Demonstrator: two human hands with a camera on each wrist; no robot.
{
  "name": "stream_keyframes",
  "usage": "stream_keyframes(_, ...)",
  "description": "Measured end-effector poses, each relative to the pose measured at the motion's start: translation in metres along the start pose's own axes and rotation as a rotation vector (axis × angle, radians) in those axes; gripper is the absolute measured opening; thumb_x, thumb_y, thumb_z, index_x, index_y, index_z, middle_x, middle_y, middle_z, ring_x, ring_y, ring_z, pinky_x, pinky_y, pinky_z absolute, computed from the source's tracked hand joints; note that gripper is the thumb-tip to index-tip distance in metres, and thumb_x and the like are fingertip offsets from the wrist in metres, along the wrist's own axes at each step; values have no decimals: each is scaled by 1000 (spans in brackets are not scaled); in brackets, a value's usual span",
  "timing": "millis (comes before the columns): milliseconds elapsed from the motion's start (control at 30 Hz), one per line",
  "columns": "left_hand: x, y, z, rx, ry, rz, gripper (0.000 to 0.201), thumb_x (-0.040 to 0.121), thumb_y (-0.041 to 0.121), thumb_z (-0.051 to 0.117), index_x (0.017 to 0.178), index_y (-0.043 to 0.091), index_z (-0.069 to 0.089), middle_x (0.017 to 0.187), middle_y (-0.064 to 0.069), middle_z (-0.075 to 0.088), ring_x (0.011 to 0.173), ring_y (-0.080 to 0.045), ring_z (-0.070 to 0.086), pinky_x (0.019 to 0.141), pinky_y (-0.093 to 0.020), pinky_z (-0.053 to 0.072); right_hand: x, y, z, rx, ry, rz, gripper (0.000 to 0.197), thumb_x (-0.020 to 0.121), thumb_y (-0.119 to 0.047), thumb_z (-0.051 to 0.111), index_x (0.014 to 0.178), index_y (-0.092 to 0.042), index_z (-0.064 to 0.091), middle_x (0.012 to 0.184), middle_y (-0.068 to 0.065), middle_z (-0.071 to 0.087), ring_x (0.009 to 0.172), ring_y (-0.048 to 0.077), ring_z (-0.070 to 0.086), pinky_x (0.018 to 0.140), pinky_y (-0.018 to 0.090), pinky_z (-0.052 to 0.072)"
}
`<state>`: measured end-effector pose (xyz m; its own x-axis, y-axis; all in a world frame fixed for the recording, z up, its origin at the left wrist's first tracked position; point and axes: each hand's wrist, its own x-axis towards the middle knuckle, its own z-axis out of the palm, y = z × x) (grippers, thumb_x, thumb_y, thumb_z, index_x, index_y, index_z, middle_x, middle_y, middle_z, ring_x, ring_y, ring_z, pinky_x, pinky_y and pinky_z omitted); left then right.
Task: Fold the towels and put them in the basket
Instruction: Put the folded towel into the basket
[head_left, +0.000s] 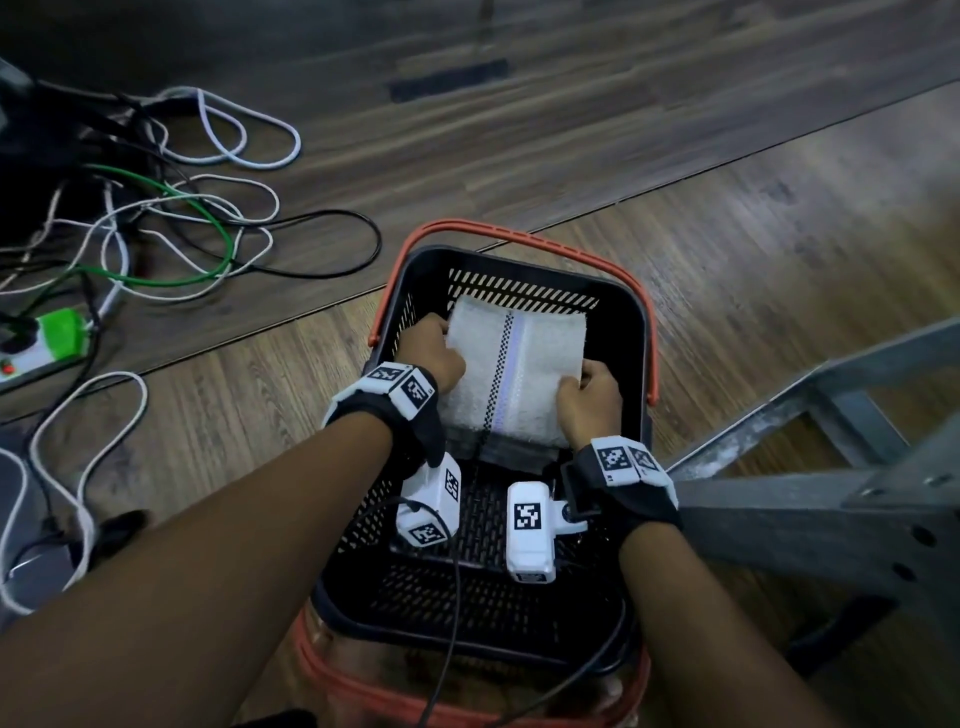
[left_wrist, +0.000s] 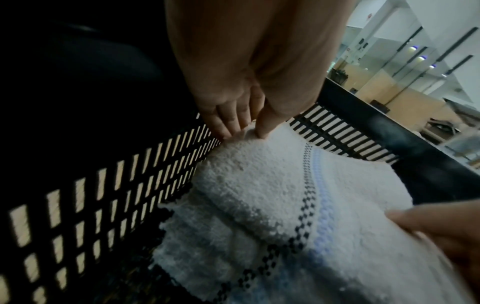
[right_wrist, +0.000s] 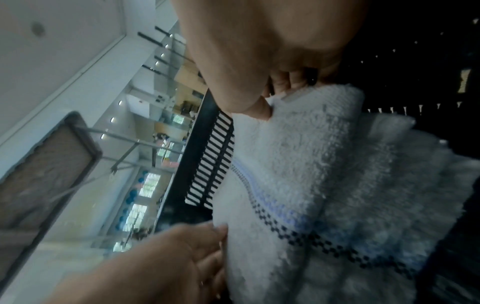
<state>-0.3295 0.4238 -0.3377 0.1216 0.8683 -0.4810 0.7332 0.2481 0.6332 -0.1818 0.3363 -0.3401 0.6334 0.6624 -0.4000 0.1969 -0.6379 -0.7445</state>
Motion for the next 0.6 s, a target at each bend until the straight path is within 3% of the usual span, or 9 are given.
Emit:
stream_keyframes(67,-2,-1,3,78,-14,48,42,91,6,50,131,2,40,131,-20,50,117,-34,51,89,-32,41,-5,-2,7,-111,64,-105,45,89,-5,45,134,-5,41,135,18,43,124,32,42,100,35,35)
stream_keyframes(133,-4,-4,7,143,24,157,57,93,9,47,144,3,23,149,-19,30,136,-33,33,108,-36,31,-12,-6,16,-319,190,-323,51,88,-10,48,138,-7,36,143,15,34,132,29,31,106,39,30)
stream_keyframes(200,-2,-8,15,236,69,285,60,96,17,41,149,9,13,157,-14,10,143,-30,17,115,-41,24,-12,-5,25,-515,234,-495,51,89,-17,46,139,-10,35,149,12,30,140,27,23,110,42,26)
stream_keyframes(367,10,-28,44,497,13,385,56,100,36,18,151,18,0,160,-3,-4,146,-25,0,112,-52,28,4,29,45,-725,113,-442,57,97,-30,30,149,-11,19,159,8,6,147,21,3,116,46,18)
stream_keyframes(500,23,-48,69,523,94,425,57,99,38,13,150,20,-3,159,-2,-7,147,-26,1,116,-46,22,12,53,63,-625,227,-496,58,96,-29,32,149,-10,19,159,9,9,147,22,7,113,42,29)
stream_keyframes(600,31,-57,77,533,163,444,57,99,39,13,150,23,-4,159,-1,-7,146,-29,4,116,-43,22,18,59,74,-590,317,-531,58,95,-29,32,148,-8,23,158,11,14,147,23,10,112,35,28)
